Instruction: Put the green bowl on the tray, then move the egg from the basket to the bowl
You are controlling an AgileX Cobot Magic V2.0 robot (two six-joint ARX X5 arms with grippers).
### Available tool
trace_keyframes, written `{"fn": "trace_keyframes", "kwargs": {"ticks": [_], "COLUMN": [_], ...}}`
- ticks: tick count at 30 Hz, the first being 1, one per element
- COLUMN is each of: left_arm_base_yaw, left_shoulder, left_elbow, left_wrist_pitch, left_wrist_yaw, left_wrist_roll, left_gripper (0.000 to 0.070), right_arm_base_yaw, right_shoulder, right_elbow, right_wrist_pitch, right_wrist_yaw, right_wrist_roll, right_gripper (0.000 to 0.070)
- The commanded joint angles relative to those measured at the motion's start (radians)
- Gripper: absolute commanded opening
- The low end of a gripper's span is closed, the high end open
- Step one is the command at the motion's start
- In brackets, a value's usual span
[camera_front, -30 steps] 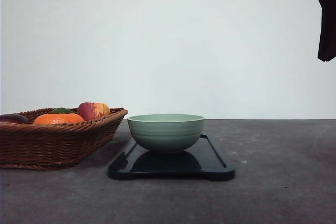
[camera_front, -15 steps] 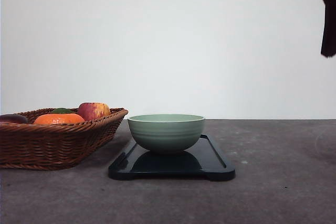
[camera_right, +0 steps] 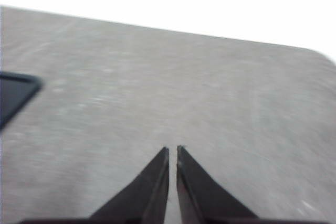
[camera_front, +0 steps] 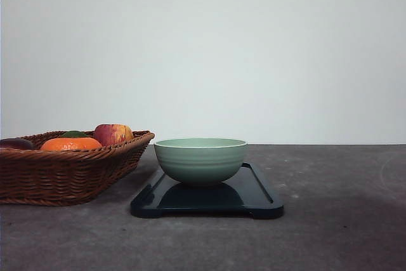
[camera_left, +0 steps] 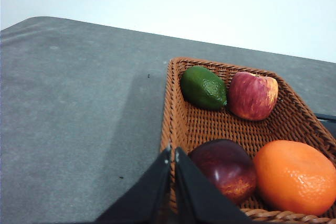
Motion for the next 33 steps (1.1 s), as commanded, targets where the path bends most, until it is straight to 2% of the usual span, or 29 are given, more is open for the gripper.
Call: {"fn": "trace_keyframes", "kwargs": {"ticks": [1, 3, 5, 33], "left_arm_base_yaw": [-0.002, -0.001, -0.001, -0.001], "left_shoulder": [-0.001, -0.001, -0.001, -0.002], "left_elbow": [0.000, 0.000, 0.000, -0.023], "left_wrist_pitch": [0.014, 0.014, 0.015, 0.024], "left_wrist_yaw": [-0.001, -0.001, -0.001, -0.001], "left_wrist_roll": [-0.003, -0.003, -0.003, -0.003], "left_gripper": [0.0000, 0.0000, 0.0000, 0.0000], "right_arm_base_yaw": [-0.014, -0.035, -0.049, -0.053], "right_shoulder": [-0.075, -0.139, -0.134, -0.134], "right_elbow": [-0.018, -0.021, -0.020, -0.020], "right_wrist_pitch": [-0.007, -0.079, -0.091, -0.073], "right_wrist_yaw": [-0.003, -0.001, 0.005, -0.001], "right_wrist_roll": [0.002, 0.005, 0.021, 0.027], "right_gripper": [0.0019, 0.0019, 0.0019, 0.0019]}}
